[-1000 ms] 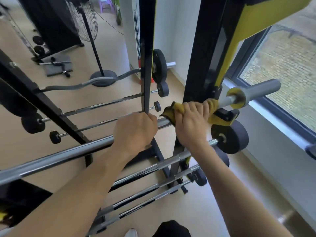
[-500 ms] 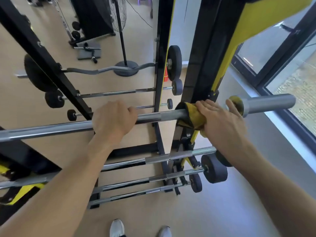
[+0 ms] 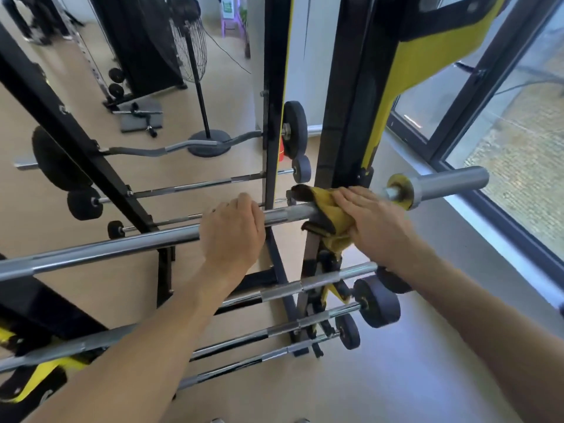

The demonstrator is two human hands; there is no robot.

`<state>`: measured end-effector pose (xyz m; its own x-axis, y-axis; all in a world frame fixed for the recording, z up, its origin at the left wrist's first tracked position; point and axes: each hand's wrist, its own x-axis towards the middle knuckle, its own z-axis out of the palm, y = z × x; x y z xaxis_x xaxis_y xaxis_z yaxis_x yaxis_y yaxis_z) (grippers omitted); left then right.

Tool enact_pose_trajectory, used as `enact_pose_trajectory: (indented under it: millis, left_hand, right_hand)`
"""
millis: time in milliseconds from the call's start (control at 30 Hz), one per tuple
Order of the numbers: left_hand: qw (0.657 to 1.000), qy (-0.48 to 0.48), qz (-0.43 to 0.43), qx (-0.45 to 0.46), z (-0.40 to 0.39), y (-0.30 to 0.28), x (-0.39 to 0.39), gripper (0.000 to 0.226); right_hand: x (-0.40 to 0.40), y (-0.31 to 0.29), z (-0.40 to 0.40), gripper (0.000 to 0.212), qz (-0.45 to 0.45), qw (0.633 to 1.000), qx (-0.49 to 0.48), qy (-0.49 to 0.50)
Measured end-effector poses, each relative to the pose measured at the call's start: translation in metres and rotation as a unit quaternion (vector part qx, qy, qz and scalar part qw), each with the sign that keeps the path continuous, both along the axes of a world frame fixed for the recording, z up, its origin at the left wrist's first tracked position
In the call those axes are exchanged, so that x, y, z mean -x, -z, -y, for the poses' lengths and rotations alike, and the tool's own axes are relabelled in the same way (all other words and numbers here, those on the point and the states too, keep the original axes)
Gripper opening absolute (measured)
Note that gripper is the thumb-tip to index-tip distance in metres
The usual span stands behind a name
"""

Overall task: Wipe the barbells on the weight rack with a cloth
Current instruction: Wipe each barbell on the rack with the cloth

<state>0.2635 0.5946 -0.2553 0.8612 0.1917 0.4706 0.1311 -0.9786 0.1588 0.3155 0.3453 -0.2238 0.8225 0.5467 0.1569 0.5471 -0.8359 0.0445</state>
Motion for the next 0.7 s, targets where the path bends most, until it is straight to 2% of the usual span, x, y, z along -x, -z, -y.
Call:
enact_pose_trajectory:
  millis: [67,133,233,300,367,400,467,567,633,700]
  left_hand:
    - [1.0,0.011,0.0,-0.009,-0.001,0.001,0.001,0.033]
    - [1.0,0.015,-0.009,-0.014,-0.004,0.001,0.002,0.033]
    - [1.0,0.015,-0.001,-0.014,-0.003,-0.001,0.003,0.033]
    - [1.0,0.013,0.001,-0.013,-0.002,0.0,0.002,0.033]
    - [1.0,0.02,0.0,-0.012,-0.004,0.001,0.002,0.031]
    - [1.0,0.027,-0.001,-0.012,-0.005,0.001,0.002,0.03]
    - [0.999,0.042,0.0,-0.012,-0.008,0.002,0.003,0.031]
    - [0.998,0.05,0.017,-0.019,-0.009,0.003,0.003,0.033]
    - [0.998,0.047,0.027,-0.027,-0.008,0.003,0.003,0.031]
    - [0.998,0.041,0.018,-0.033,-0.008,0.003,0.002,0.032]
  right_hand:
    - [-0.003,-0.01,0.021,0.052,0.013,0.996,0.014,0.092]
    - [0.005,-0.008,0.013,0.045,0.028,0.982,-0.029,0.183]
    - [0.023,0.014,-0.026,0.057,0.054,0.965,-0.036,0.254]
    - [0.031,0.024,-0.056,0.059,0.062,0.969,-0.064,0.231]
    - [0.041,0.024,-0.084,0.054,0.033,0.98,-0.13,0.144]
    - [0.047,0.024,-0.094,0.054,0.018,0.986,-0.134,0.101]
    - [0.048,0.02,-0.092,0.056,0.041,0.994,-0.062,0.077]
    - [0.031,0.003,-0.055,0.052,0.065,0.974,0.101,0.19]
    - [0.013,-0.013,-0.028,0.044,0.057,0.953,0.122,0.273]
    - [-0.003,-0.02,-0.019,0.042,0.035,0.942,0.099,0.318]
